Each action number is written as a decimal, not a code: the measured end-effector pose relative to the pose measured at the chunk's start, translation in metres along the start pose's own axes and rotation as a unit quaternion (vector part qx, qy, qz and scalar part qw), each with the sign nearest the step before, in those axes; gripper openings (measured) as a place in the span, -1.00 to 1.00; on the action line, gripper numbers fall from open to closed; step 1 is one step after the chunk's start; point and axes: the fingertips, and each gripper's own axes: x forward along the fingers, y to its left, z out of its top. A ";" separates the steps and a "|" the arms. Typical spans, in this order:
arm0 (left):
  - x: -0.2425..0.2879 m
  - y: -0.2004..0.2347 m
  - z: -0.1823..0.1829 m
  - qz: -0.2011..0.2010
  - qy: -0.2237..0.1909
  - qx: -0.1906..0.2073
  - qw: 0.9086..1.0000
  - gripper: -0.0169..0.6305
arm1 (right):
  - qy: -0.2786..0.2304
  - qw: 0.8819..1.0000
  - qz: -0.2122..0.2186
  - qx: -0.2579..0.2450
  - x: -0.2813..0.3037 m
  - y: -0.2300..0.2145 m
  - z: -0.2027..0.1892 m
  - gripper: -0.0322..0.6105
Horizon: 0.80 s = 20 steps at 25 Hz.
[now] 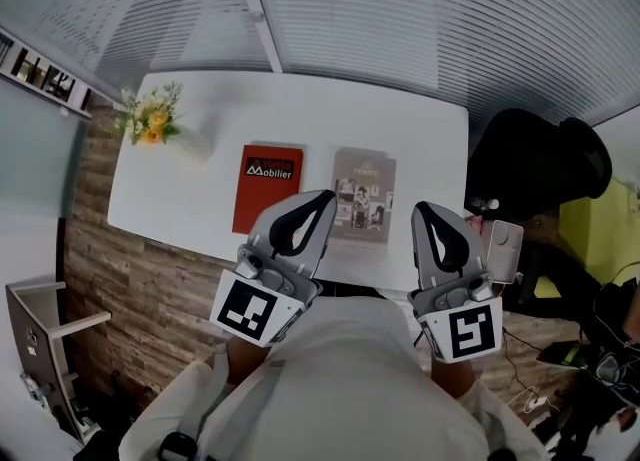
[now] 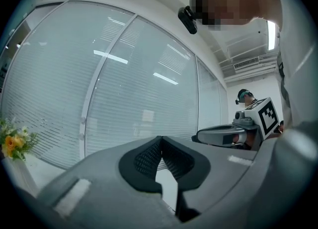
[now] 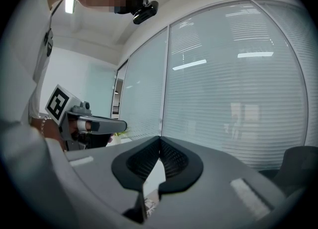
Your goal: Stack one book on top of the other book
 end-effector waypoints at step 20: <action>0.016 0.007 -0.058 0.010 0.065 -0.013 0.998 -0.89 | 0.045 0.999 0.008 0.024 0.006 -0.011 -0.051 -0.81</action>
